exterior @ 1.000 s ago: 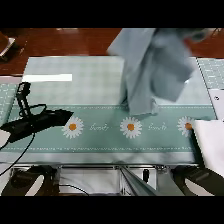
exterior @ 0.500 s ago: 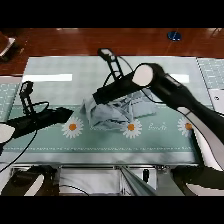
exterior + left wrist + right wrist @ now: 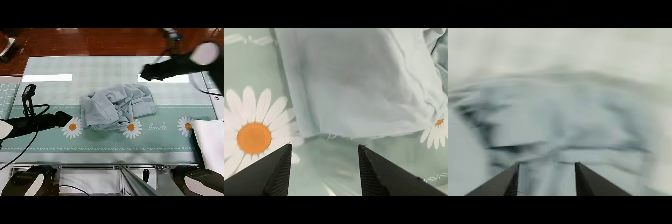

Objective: Fold the shirts.

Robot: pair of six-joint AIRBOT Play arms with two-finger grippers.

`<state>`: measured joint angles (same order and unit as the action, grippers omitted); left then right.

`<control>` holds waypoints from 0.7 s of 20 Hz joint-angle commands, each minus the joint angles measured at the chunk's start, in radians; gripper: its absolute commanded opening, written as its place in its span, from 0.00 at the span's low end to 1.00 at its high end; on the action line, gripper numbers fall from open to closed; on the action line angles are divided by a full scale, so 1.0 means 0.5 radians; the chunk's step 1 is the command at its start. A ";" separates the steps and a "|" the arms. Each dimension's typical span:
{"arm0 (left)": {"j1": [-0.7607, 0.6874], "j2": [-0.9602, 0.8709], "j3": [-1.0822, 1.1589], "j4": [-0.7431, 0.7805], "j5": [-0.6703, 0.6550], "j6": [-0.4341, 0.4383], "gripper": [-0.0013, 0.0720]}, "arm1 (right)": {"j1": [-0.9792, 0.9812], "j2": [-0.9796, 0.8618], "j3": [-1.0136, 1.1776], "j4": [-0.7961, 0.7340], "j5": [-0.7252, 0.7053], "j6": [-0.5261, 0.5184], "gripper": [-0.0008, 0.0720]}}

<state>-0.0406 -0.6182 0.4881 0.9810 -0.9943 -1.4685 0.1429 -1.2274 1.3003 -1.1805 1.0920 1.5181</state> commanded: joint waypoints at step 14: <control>-0.612 -0.980 -0.248 -2.000 0.727 0.842 0.71 | -0.645 0.726 -1.643 0.290 -0.463 -0.014 0.57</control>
<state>-0.2981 -1.0092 0.3149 0.0818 -0.7021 -1.1107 -0.2283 -0.8707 0.5068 -1.0645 0.9024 1.5047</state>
